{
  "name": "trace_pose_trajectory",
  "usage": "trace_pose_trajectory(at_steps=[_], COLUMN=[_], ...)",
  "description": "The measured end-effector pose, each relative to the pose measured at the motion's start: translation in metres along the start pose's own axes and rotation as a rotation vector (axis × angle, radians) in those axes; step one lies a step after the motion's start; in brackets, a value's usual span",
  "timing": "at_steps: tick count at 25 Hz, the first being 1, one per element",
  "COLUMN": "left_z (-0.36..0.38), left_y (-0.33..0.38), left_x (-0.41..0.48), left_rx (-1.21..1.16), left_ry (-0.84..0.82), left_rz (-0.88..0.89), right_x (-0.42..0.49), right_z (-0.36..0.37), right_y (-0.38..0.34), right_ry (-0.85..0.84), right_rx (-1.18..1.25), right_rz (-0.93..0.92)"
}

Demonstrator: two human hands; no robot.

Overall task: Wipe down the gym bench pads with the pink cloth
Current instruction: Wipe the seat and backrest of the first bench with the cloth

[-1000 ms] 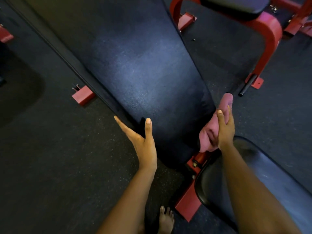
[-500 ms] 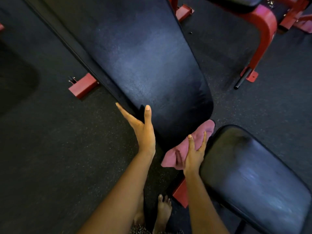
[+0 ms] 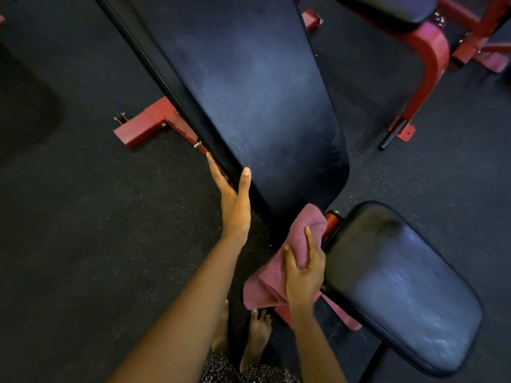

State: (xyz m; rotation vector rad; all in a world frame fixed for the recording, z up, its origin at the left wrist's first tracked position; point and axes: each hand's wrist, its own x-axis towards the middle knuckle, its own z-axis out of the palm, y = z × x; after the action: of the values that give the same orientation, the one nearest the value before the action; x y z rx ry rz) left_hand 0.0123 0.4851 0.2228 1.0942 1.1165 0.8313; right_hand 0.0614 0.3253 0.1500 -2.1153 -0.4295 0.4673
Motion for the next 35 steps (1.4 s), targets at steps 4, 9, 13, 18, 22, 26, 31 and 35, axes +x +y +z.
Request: trace_pose_trajectory(at_steps=[4,9,13,18,22,26,31,35], left_z=[-0.007,-0.029,-0.042,-0.052,-0.056,-0.068,-0.073,-0.073], left_y=[0.016,0.059,0.135,0.234,0.320,0.387,0.405,0.400], left_x=[-0.006,-0.037,-0.018,0.087,0.189,0.263,0.291,0.294], left_rx=[0.051,0.275,0.672,1.225,1.529,1.664,1.728,1.724], left_ry=[-0.046,0.109,-0.054,-0.106,-0.030,0.093,0.140,0.178], left_rz=[-0.022,0.094,0.463,0.758,0.920,0.956,0.969,1.001], right_x=[0.027,0.058,0.090,0.155,0.226,0.292,0.331,0.320], right_z=[-0.050,-0.079,-0.099,-0.088,-0.051,-0.002,0.072,0.128], right_y=[-0.047,-0.104,-0.178,-0.281,-0.394,-0.529,-0.705,-0.774], right_ry=[-0.128,-0.259,-0.288,-0.291,-0.272,-0.329,-0.394,-0.437], right_rx=[-0.157,-0.283,-0.224,-0.173,-0.111,-0.149,-0.432,-0.684], right_rz=[-0.196,-0.368,-0.460,-0.649,-0.805,-1.063,-1.438,-1.652])
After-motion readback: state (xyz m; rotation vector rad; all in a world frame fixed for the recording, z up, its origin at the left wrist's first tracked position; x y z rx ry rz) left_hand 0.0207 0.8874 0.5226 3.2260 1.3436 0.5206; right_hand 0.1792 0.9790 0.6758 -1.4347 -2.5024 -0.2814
